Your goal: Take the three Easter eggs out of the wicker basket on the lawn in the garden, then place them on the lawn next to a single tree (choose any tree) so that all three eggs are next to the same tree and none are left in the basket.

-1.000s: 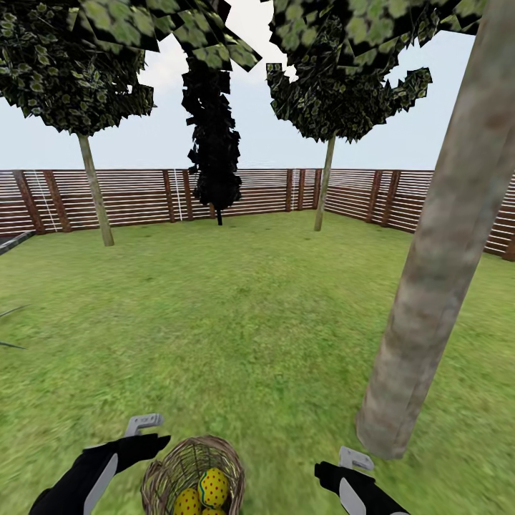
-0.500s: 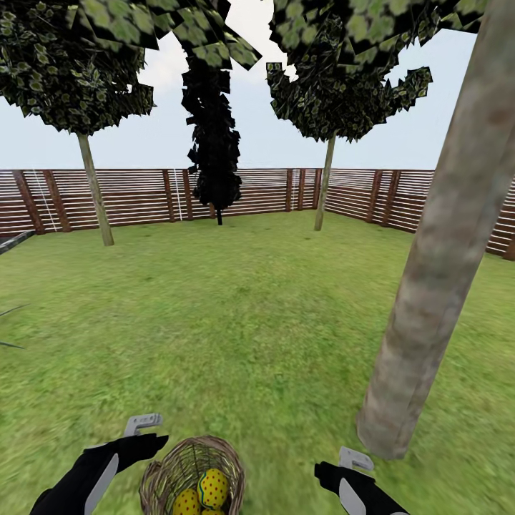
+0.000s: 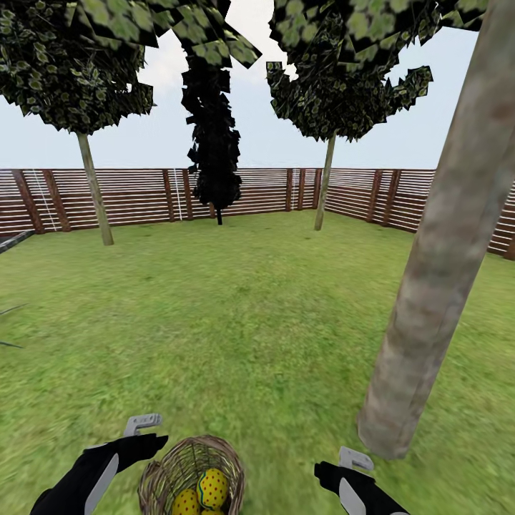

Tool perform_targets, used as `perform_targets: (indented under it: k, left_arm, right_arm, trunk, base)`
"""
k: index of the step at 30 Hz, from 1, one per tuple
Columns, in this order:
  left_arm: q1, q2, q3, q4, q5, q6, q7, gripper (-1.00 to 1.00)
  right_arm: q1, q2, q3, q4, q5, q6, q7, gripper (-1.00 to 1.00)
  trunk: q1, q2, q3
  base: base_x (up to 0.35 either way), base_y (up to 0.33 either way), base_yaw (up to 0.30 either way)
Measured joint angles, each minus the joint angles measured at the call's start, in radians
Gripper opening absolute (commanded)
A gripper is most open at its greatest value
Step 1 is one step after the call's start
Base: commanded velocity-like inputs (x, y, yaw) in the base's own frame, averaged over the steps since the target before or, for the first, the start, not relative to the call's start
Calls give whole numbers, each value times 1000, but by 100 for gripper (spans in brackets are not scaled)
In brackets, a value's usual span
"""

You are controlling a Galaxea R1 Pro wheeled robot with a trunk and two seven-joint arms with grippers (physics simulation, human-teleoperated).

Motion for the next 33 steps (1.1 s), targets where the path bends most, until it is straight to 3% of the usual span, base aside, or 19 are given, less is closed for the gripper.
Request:
perform_targets:
  k: [13, 20, 25, 27, 30, 33]
  left_arm:
    - [0, 0, 0, 0, 0, 0, 0, 100]
    - [0, 0, 0, 0, -1, -9, 0, 100]
    - [0, 0, -1, 0, -2, -12, 0, 100]
    - [0, 0, -1, 0, -2, -12, 0, 100]
    - [0, 0, -1, 0, -2, -12, 0, 100]
    - [0, 0, -1, 0, -2, -12, 0, 100]
  right_arm:
    - [2, 1, 1, -1, 6, -1, 0, 100]
    - [32, 4, 9, -38, 4, -45, 2, 100]
    - [73, 33, 17, -253, 2, -13, 1, 100]
    - [133, 42, 22, -427, 0, 72, 1, 100]
    - [234, 57, 30, -769, -11, 271, 7, 100]
    - [281, 63, 33, -940, -67, 365, 10, 100]
  trunk:
    - [50, -91, -41]
    - [77, -140, -63]
    - [96, -175, -79]
    - [104, -189, -85]
    - [115, -211, -94]
    - [127, -231, -104]
  base:
    - [0, 0, 0]
    - [0, 0, 0]
    - [0, 0, 0]
    - [0, 0, 0]
    - [0, 0, 0]
    - [0, 0, 0]
